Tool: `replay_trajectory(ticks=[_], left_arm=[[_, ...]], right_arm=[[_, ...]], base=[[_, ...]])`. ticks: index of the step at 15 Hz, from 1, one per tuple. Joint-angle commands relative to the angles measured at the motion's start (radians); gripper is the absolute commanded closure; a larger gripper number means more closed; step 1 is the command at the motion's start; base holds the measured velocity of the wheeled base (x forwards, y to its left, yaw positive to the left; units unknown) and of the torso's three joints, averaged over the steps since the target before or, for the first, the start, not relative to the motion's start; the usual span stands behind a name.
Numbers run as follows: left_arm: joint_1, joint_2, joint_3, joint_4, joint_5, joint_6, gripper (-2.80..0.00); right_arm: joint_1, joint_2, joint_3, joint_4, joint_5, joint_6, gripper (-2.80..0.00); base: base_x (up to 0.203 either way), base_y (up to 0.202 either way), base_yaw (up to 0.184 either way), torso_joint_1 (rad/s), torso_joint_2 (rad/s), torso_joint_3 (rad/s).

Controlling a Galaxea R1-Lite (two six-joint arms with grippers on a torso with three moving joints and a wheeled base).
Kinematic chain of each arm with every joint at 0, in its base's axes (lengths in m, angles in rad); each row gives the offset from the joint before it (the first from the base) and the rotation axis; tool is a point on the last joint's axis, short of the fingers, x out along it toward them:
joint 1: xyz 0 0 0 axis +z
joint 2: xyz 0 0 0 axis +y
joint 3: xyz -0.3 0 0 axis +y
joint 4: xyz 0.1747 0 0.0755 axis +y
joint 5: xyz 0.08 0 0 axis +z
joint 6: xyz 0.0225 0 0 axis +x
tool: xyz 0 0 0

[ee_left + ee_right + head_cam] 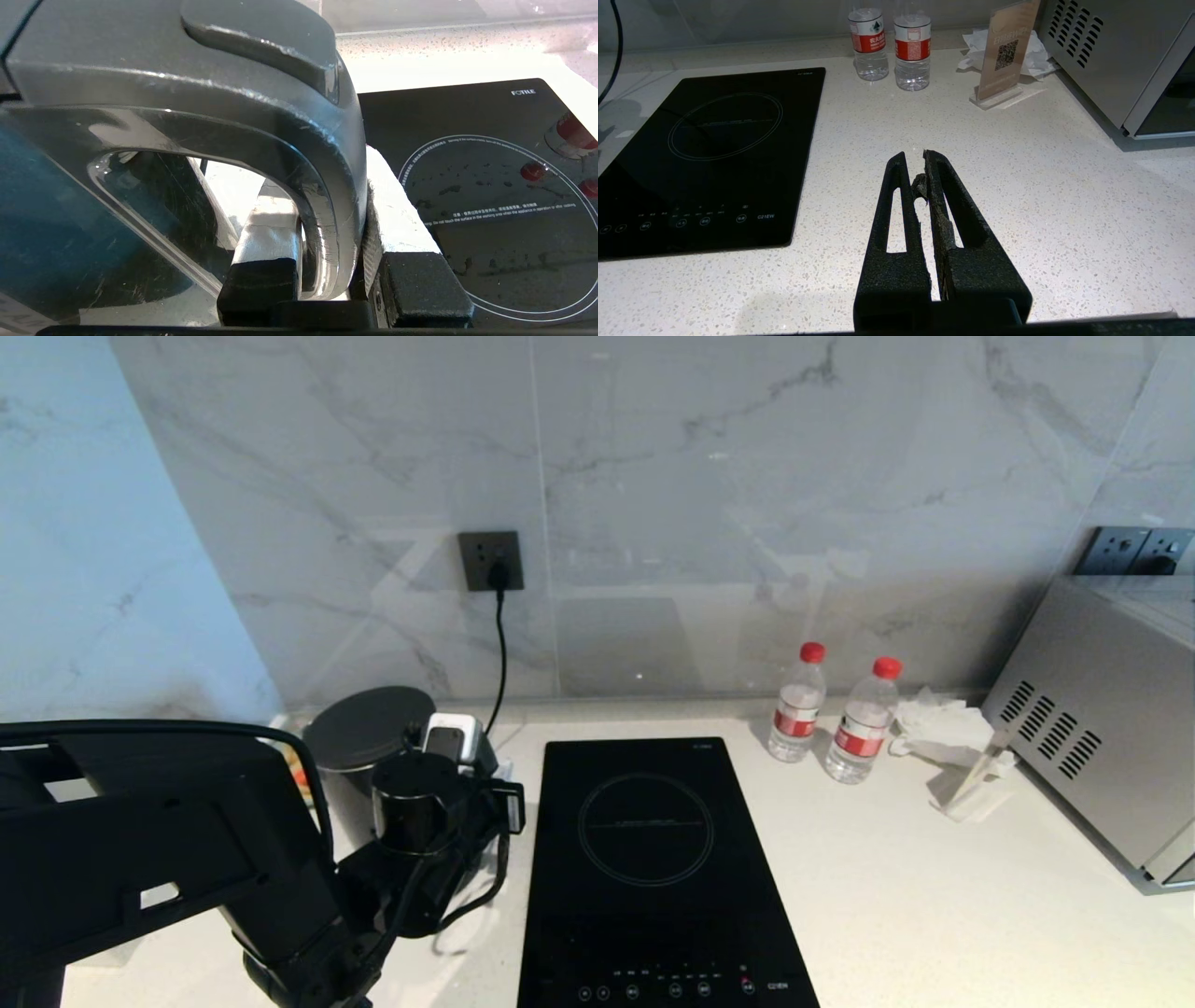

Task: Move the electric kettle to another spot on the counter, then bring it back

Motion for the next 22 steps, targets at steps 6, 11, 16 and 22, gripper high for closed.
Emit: replay_trajectory(ticks=[6, 11, 16, 22], left_arm=[[-0.002, 0.000, 0.001, -0.010, 0.014, -0.001, -2.80], [-0.009, -0.007, 0.058, -0.013, 0.013, -0.005, -2.80], [-0.030, 0.025, 0.157, -0.156, 0.008, -0.003, -2.80], [-0.060, 0.048, 0.220, -0.158, 0.011, -0.005, -2.80]], right_arm=[[0.000, 0.000, 0.001, 0.000, 0.000, 0.000, 0.00], [0.000, 0.000, 0.000, 0.000, 0.000, 0.000, 0.00], [0.000, 0.000, 0.001, 0.000, 0.000, 0.000, 0.00], [0.000, 0.000, 0.001, 0.000, 0.000, 0.000, 0.00]], base=[[0.000, 0.000, 0.000, 0.000, 0.00, 0.000], [0.000, 0.000, 0.000, 0.000, 0.00, 0.000], [0.000, 0.000, 0.000, 0.000, 0.00, 0.000], [0.000, 0.000, 0.000, 0.000, 0.00, 0.000]])
